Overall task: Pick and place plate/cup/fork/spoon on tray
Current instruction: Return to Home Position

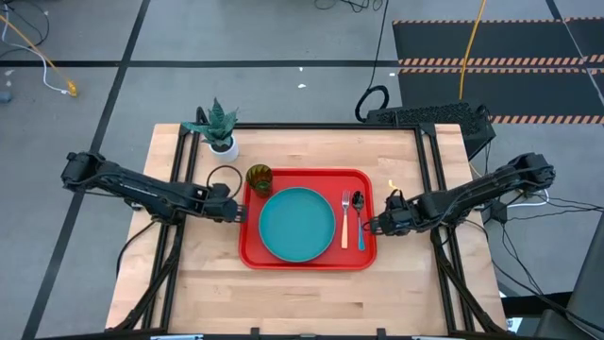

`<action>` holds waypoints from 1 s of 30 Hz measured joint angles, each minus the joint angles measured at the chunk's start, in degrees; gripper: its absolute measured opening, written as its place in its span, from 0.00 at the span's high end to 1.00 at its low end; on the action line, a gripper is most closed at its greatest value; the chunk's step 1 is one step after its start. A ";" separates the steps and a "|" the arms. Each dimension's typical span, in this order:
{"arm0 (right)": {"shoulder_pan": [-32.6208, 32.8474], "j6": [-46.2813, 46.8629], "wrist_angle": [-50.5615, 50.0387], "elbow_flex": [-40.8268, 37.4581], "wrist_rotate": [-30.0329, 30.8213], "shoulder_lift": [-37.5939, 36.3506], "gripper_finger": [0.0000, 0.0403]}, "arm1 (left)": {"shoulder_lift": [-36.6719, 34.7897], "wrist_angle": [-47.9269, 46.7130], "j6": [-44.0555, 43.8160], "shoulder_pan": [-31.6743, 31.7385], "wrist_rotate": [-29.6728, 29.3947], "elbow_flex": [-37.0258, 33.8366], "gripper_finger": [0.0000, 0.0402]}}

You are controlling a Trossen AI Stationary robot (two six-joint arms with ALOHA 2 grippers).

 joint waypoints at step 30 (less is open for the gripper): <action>-0.09 -60.30 24.99 8.15 20.85 -38.60 0.92 | -15.10 18.52 64.61 -6.75 -19.91 34.88 0.91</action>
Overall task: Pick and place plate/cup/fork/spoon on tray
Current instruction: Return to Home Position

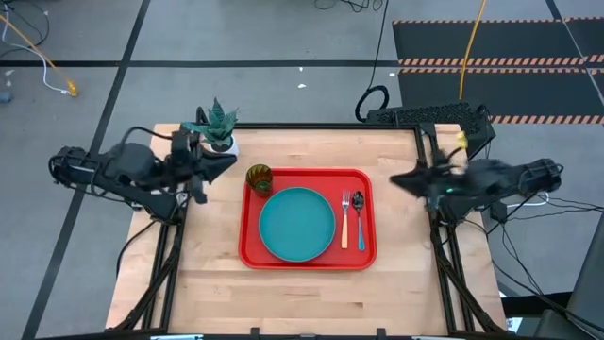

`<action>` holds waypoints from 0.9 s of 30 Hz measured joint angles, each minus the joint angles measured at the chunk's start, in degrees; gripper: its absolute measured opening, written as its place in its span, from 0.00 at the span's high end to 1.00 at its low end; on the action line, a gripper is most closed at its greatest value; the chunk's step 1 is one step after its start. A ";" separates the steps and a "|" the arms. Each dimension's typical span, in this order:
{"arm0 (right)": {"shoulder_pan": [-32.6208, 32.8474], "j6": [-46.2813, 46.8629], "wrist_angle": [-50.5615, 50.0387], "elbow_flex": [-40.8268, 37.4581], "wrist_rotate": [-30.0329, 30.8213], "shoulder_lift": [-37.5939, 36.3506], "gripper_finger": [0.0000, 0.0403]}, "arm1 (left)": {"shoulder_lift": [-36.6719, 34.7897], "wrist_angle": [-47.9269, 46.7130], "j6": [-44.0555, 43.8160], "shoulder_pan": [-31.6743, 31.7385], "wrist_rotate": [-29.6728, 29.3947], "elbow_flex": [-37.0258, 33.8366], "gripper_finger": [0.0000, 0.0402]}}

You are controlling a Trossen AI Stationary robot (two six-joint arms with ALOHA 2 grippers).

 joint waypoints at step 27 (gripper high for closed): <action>0.04 -0.14 40.37 -39.62 -12.24 -23.16 1.00 | -8.65 74.28 -5.03 -1.89 4.44 -53.02 1.00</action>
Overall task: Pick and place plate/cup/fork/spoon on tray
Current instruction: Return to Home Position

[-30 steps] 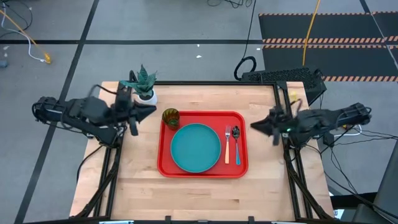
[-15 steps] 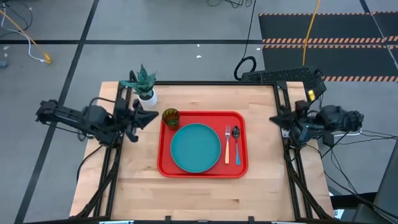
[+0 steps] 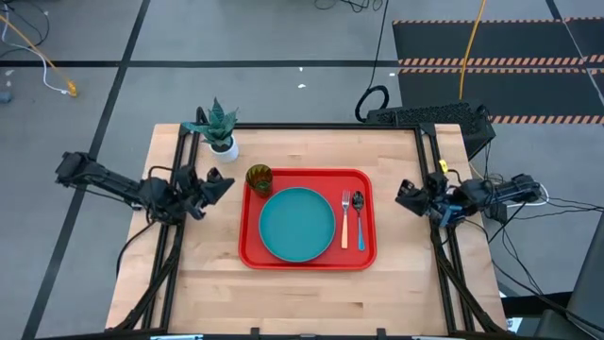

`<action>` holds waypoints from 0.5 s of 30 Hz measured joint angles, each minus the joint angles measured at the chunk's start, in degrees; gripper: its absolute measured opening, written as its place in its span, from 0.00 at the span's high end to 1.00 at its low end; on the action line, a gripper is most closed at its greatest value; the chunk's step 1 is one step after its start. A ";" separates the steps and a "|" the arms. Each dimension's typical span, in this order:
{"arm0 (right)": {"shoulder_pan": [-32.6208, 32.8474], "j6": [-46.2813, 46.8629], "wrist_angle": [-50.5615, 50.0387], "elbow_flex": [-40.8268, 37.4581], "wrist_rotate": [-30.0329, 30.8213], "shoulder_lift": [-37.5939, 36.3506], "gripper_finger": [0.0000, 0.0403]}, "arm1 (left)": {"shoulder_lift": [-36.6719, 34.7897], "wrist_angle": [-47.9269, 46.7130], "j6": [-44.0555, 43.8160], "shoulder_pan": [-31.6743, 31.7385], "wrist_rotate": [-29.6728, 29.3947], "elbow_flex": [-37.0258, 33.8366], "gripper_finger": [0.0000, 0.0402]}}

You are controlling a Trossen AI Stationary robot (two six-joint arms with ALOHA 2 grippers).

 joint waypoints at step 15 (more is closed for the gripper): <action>-0.04 -6.17 -13.23 -0.14 0.74 0.03 1.00 | -15.91 -40.20 3.67 -2.01 3.94 0.04 1.00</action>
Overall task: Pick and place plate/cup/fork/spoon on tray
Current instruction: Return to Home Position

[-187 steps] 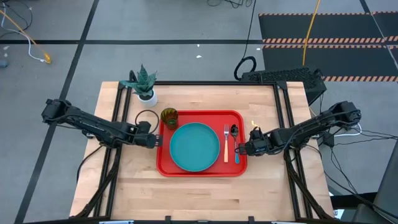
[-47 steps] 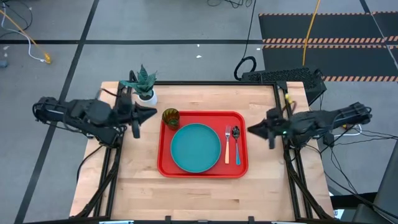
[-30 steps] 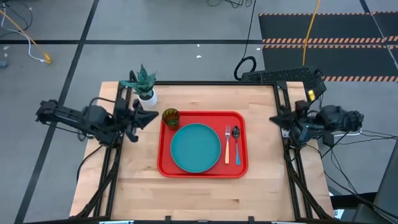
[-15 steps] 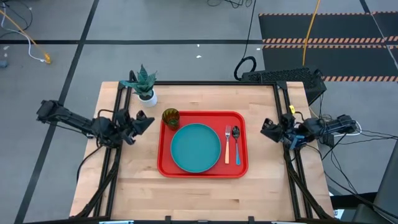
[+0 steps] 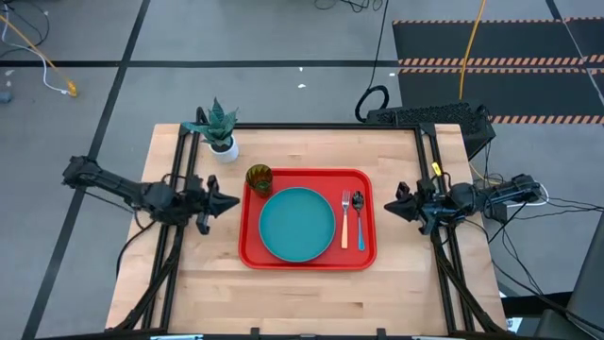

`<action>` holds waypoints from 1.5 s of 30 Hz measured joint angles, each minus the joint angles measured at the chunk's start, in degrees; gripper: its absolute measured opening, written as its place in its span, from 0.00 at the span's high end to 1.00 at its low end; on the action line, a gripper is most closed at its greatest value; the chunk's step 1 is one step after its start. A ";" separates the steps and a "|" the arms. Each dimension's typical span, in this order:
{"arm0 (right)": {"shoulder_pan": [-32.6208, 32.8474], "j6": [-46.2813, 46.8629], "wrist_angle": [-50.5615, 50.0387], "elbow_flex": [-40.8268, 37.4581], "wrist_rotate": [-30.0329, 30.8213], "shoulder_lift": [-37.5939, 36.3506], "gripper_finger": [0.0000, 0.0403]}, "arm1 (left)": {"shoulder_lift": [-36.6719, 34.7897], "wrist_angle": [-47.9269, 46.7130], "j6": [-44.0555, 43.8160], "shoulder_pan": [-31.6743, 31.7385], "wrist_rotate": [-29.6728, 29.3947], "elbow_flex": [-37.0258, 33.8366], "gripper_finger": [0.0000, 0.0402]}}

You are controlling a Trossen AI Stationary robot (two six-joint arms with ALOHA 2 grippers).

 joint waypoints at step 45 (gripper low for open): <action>-0.83 -7.21 -1.81 -0.81 0.88 -0.09 1.00 | -19.21 -13.01 6.29 14.58 17.64 -9.22 0.99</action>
